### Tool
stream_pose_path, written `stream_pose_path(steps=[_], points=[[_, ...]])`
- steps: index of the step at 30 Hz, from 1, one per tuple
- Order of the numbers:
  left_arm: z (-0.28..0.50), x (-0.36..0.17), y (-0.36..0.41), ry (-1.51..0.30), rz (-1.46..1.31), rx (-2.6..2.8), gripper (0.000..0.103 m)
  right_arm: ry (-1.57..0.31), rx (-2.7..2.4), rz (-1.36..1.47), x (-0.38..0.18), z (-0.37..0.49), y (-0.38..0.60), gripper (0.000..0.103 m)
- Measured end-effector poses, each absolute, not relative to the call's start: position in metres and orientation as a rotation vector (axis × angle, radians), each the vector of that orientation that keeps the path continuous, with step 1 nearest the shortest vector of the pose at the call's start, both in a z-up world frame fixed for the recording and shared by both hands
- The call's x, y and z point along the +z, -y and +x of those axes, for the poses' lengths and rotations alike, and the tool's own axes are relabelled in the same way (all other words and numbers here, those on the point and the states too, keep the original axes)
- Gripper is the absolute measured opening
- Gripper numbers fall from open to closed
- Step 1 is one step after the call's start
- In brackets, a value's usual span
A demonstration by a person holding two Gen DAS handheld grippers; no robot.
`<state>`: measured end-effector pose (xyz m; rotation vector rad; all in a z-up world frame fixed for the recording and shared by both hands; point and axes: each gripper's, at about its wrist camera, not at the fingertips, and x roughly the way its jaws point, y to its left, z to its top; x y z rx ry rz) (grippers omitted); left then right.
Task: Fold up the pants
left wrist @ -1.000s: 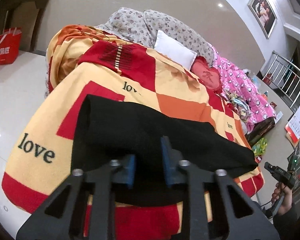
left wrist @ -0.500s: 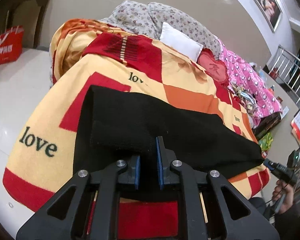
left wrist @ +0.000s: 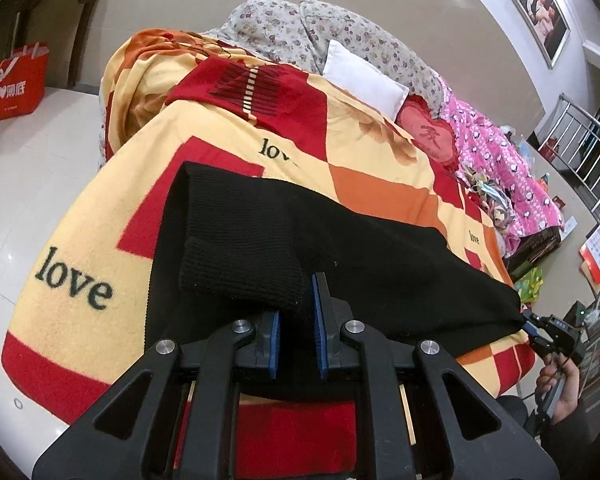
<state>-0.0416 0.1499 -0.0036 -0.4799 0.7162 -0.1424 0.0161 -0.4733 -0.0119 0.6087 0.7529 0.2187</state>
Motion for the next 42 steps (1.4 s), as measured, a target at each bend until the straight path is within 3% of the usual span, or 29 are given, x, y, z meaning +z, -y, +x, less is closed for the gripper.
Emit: stream_pose_path(steps=[4, 5, 7, 9, 17, 21, 30, 34, 38, 42], points=[[-0.042, -0.004, -0.149, -0.713, -0.472, -0.146, 0.011, -0.757, 0.195, 0.670, -0.017, 0.023, 0.481, 0.026], [-0.041, -0.004, -0.149, -0.716, -0.470, -0.146, 0.011, -0.763, 0.186, 0.636, -0.015, 0.023, 0.478, 0.024], [-0.040, -0.003, -0.148, -0.725, -0.459, -0.139, 0.011, -0.752, 0.157, 0.548, -0.009, 0.020, 0.472, 0.007], [-0.040, -0.003, -0.148, -0.732, -0.449, -0.114, 0.007, -0.735, 0.133, 0.477, -0.003, 0.017, 0.467, 0.005], [-0.060, 0.008, -0.158, -0.704, -0.477, -0.145, 0.006, -0.707, 0.102, 0.305, 0.021, 0.012, 0.467, 0.004], [-0.053, -0.011, -0.156, -0.778, -0.488, -0.134, 0.006, -0.758, 0.083, 0.274, 0.005, 0.021, 0.467, 0.004], [-0.074, 0.004, -0.146, -0.733, -0.452, -0.145, 0.006, -0.726, 0.064, 0.279, 0.006, 0.016, 0.469, 0.004], [-0.066, -0.020, -0.148, -0.810, -0.476, -0.121, 0.007, -0.759, 0.042, 0.267, -0.005, 0.023, 0.469, 0.004], [-0.073, -0.013, -0.147, -0.788, -0.420, -0.101, 0.018, -0.744, 0.031, 0.278, -0.005, 0.019, 0.469, 0.004], [-0.081, -0.012, -0.156, -0.762, -0.428, -0.069, 0.021, -0.747, 0.038, 0.315, -0.007, 0.019, 0.473, 0.004]])
